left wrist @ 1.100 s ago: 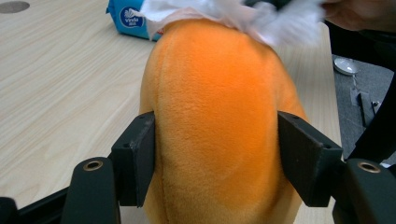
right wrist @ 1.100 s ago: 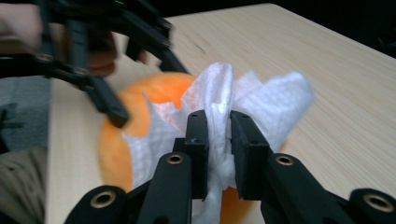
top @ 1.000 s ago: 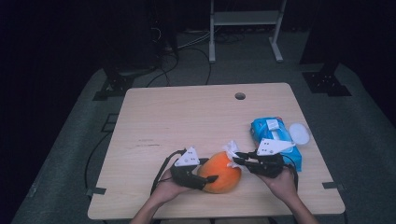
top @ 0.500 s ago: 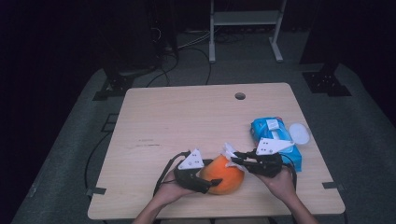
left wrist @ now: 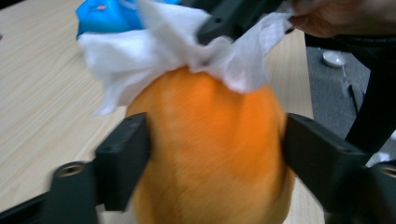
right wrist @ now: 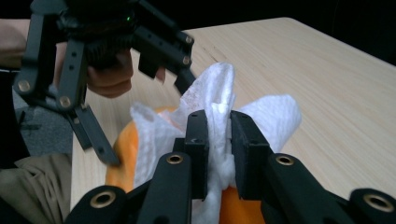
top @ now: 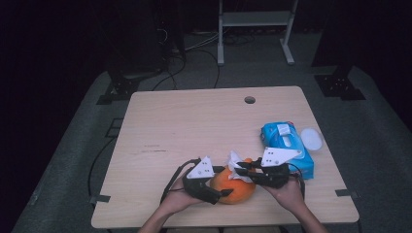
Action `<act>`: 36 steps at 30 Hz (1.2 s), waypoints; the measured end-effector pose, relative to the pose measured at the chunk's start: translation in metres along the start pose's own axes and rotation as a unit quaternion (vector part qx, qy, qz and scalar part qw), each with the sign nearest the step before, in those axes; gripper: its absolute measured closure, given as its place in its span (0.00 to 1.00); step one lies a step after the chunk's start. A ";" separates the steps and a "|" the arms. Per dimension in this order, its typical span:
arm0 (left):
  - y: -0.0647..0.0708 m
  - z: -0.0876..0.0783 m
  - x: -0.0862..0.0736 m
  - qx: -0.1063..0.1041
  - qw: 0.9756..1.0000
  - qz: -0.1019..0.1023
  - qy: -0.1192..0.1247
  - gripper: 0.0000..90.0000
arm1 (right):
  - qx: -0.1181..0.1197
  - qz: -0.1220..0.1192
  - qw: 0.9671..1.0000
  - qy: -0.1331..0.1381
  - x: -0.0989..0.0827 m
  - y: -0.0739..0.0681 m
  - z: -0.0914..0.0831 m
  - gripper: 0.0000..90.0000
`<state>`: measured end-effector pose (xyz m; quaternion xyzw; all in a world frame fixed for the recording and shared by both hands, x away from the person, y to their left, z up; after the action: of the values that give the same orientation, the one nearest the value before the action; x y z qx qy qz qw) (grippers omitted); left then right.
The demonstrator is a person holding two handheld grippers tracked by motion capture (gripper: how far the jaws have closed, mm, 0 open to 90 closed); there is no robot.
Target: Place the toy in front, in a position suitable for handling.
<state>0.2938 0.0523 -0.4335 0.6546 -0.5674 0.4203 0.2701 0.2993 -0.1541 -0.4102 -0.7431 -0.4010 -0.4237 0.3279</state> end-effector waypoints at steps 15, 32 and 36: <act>0.005 0.004 0.009 0.021 1.000 0.012 0.007 0.41 | 0.009 -0.024 1.000 0.004 0.007 -0.016 -0.001 0.86; 0.012 0.010 0.007 0.004 0.999 0.038 -0.008 0.38 | 0.018 -0.058 0.998 -0.027 0.008 -0.033 0.016 0.86; 0.008 0.006 0.001 0.002 0.999 0.034 -0.013 0.39 | 0.005 -0.033 0.999 -0.016 0.006 -0.020 0.007 0.86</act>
<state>0.2879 0.0450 -0.4372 0.6410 -0.5918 0.4215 0.2475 0.2862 -0.1374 -0.4047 -0.7345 -0.4327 -0.4202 0.3110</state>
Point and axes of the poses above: each handheld gripper's, and its own axes: z roughly forward along the jaws, x roughly out of its top, y roughly to its right, the point moved 3 cm from there along z, roughly forward along the jaws, and after that the axes turned 10 degrees about z, right-handed, at the moved point
